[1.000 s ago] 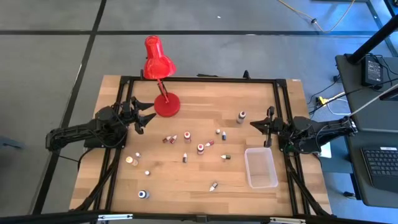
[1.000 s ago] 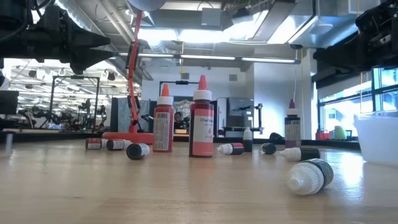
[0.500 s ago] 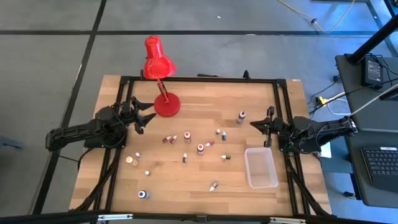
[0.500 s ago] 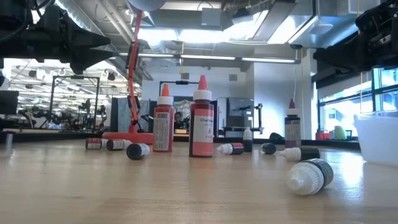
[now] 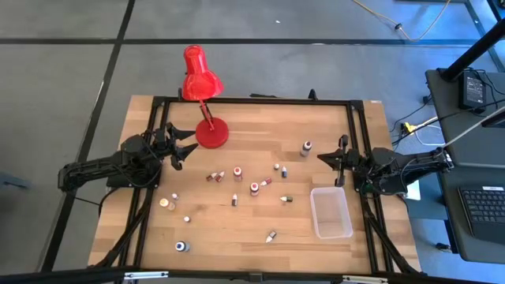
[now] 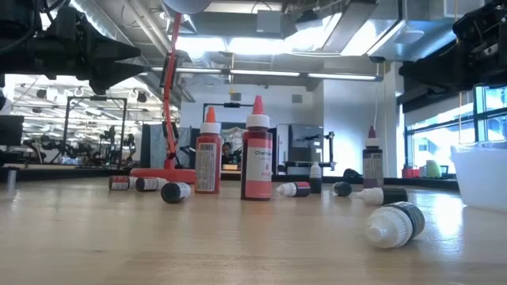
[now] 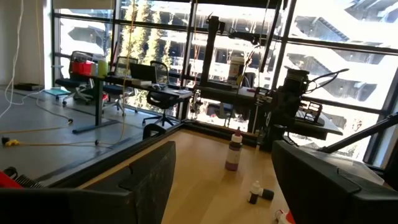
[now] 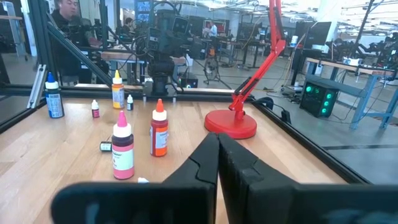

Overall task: Pick & Place food coloring
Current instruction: Put the big purple bottle into the transparent container

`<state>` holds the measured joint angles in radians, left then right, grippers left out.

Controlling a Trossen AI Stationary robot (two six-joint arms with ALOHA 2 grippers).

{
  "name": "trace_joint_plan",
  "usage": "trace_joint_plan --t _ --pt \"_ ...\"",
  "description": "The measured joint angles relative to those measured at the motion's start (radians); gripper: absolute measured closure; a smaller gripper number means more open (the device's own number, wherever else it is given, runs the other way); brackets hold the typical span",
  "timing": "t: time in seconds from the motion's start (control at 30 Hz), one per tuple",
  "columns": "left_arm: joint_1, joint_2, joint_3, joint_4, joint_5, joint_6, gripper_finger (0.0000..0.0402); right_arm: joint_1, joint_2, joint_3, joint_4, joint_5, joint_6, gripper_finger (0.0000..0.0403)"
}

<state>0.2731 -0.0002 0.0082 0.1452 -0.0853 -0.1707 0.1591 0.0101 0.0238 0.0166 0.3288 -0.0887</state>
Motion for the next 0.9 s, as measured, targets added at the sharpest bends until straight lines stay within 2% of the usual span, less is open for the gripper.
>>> trace_joint_plan --t 0.3,0.43,0.63,0.77,0.9 --pt "0.0 0.0 0.0 0.0 0.0 0.0 0.0142 0.0 0.0 0.0 0.038 0.028 -0.001 0.0389" --pt "0.0 0.0 0.0 0.0 0.0 0.0 0.0142 0.0 0.0 0.0 0.101 0.051 -0.081 0.0389" --pt "0.0 0.0 0.0 0.0 0.0 0.0 0.0142 0.0 0.0 0.001 0.11 0.051 -0.047 0.0386" --pt "0.0 0.0 0.0 0.0 0.0 0.0 0.0142 0.0 0.0 0.001 0.11 0.038 -0.04 0.0353" --pt "0.0 0.0 0.0 0.0 -0.002 0.0 0.0142 0.0 0.0 0.001 0.116 0.038 0.005 0.0282"
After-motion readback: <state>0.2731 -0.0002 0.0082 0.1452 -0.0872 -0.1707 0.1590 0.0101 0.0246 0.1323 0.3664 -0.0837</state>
